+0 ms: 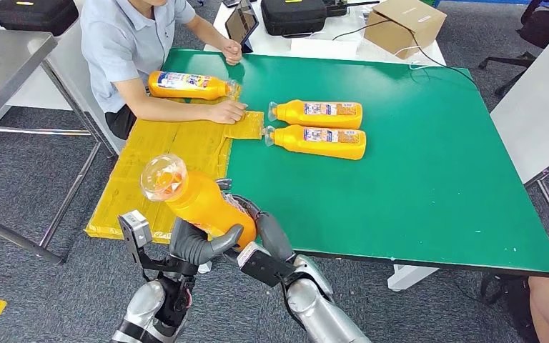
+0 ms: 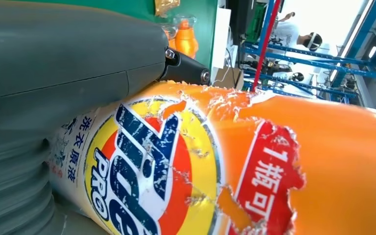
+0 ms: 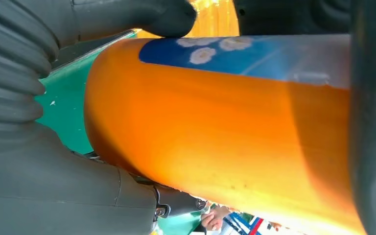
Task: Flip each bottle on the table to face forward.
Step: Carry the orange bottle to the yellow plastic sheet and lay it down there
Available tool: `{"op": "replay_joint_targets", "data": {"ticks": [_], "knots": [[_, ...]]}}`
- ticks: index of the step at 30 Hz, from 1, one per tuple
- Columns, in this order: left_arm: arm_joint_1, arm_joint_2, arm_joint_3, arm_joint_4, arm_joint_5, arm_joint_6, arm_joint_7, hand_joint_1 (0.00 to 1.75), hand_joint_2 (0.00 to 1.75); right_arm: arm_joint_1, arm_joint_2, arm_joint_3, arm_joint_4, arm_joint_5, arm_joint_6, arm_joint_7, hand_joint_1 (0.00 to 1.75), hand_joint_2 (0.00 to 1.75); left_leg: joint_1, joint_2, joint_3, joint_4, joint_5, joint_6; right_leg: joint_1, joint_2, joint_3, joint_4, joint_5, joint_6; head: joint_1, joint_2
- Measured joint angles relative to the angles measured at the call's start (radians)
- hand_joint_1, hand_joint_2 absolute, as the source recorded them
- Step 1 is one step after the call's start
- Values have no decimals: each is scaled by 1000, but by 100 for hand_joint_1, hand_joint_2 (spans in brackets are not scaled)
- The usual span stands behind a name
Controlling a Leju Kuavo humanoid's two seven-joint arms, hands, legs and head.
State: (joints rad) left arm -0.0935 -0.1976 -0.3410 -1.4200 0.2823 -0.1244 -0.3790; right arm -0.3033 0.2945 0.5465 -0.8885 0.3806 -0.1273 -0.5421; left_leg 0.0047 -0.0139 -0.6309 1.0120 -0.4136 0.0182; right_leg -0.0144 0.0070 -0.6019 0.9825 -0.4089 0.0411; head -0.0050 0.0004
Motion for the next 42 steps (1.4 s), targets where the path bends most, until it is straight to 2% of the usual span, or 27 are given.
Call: {"op": "replay_joint_targets", "data": {"ticks": [3,5,8,12,16,18,22,26,35,40,42], "knots": [[-13,1,11,8,0,29,17,175,175,0,-2,7,4,24,-31,5,0,0,0,0,0,0,0,0,0,0,0,0,0,0,0,0],[-45,6,20,27,-37,85,37,175,175,1,-3,12,8,43,-58,8,0,0,0,-1,-1,0,0,0,0,0,0,0,0,0,0,0],[-128,29,46,92,-136,184,74,175,175,2,-5,19,14,63,-88,13,0,0,0,0,-1,0,1,0,0,0,0,0,1,0,0,0],[-258,70,99,223,-234,245,104,175,175,2,-3,28,29,72,-108,-5,0,0,0,0,-1,0,2,-1,1,0,-1,2,1,0,0,0],[-389,120,129,370,-500,389,113,175,175,-1,1,32,47,85,-135,-25,0,0,1,-1,-1,0,3,-1,1,0,-1,2,1,0,0,0],[-453,144,134,445,-649,417,129,175,175,-2,4,33,52,89,-140,-24,0,0,1,-1,-1,0,3,-1,1,0,-1,2,1,0,0,0],[-559,178,120,565,-896,376,203,175,175,-3,7,33,56,90,-130,-21,0,0,1,-1,-1,0,3,-1,0,0,-1,2,1,0,1,0],[-642,209,39,678,-1129,345,265,175,175,-9,10,33,57,87,-107,-21,0,0,0,-1,-2,0,3,-1,0,0,-1,2,1,0,0,0],[-700,233,-37,777,-1170,334,275,175,175,-15,14,33,58,84,-97,-21,0,0,0,-1,-2,0,3,-1,0,0,-2,2,1,0,0,0],[-743,232,-56,871,-1163,162,303,175,175,-23,22,37,65,85,-68,-25,0,0,0,0,-2,0,3,-1,0,0,-2,2,1,0,1,0],[-757,230,-56,915,-1157,127,310,175,175,-25,29,43,71,85,-61,-28,0,0,0,0,-2,0,3,-1,0,0,-2,2,1,0,1,0]]}}
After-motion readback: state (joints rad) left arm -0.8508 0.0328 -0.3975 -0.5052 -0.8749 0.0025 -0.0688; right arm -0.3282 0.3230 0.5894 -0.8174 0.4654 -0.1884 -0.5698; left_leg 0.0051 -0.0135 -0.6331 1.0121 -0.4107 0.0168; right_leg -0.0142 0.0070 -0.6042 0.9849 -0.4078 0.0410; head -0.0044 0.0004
